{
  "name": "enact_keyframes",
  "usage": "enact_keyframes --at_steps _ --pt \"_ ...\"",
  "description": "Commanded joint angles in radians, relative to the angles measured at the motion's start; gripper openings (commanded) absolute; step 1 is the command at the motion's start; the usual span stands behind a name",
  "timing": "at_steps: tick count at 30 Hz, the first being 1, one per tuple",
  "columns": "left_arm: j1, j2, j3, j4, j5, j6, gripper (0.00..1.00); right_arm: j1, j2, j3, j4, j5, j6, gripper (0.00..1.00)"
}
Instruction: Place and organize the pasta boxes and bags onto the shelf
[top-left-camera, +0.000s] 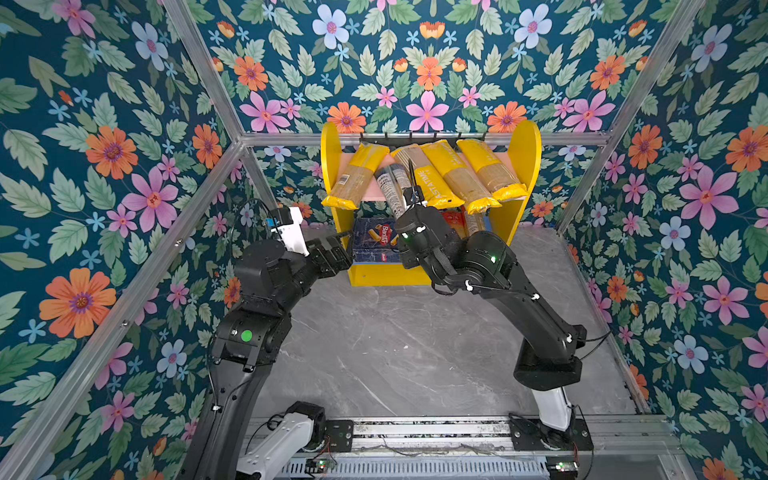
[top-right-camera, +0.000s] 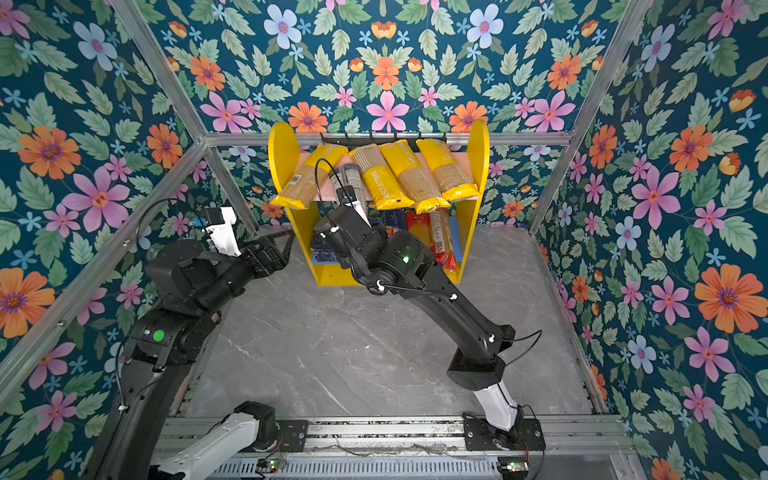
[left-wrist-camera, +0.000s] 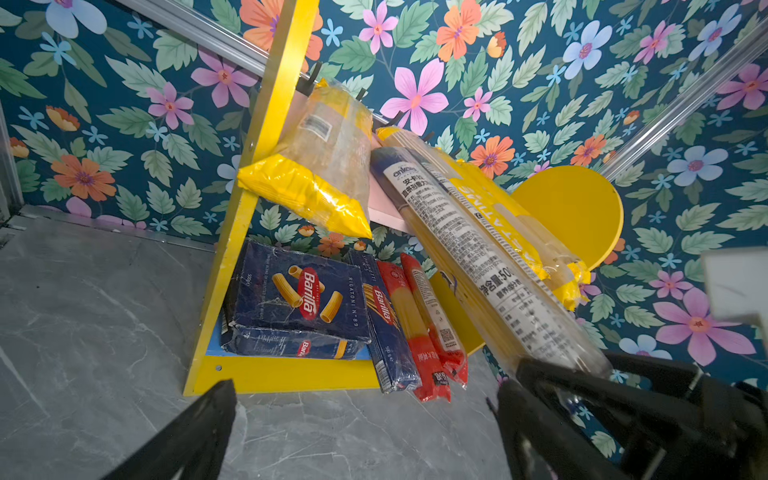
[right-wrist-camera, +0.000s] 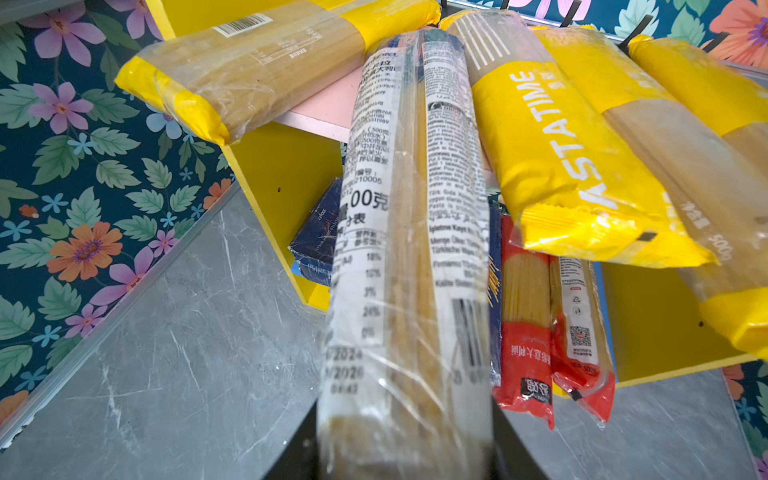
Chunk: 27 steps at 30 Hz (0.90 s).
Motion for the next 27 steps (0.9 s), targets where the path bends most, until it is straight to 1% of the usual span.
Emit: enact_keyframes --at_steps 1,7,11,14,21,23,25,27 --pt "0.001 0.005 0.006 0.014 -0.018 0.032 1.00 0.001 0.008 0.014 0.101 0.028 -0.013 0.23" --pt "0.001 0.004 -0.008 0.019 0.000 0.039 1.00 -0.006 0.021 -0.005 0.148 0.045 -0.033 0.24" --pt "0.001 0.007 -0.021 0.030 0.018 0.039 1.00 -0.020 0.041 -0.003 0.186 0.035 -0.040 0.25" --pt "0.001 0.016 -0.026 0.037 0.025 0.034 1.00 -0.035 0.055 0.000 0.206 0.016 -0.030 0.26" --pt "0.001 0.030 -0.035 0.047 0.053 0.021 1.00 -0.088 0.063 0.013 0.206 0.023 0.016 0.26" --pt "0.001 0.029 -0.037 0.047 0.052 0.022 0.99 -0.108 0.063 0.014 0.207 -0.013 0.033 0.26" --pt "0.001 0.026 -0.039 0.047 0.050 0.022 0.99 -0.115 0.069 0.009 0.226 -0.029 0.024 0.26" --pt "0.001 0.021 -0.040 0.045 0.047 0.020 0.99 -0.114 0.081 0.012 0.244 -0.052 0.010 0.30"
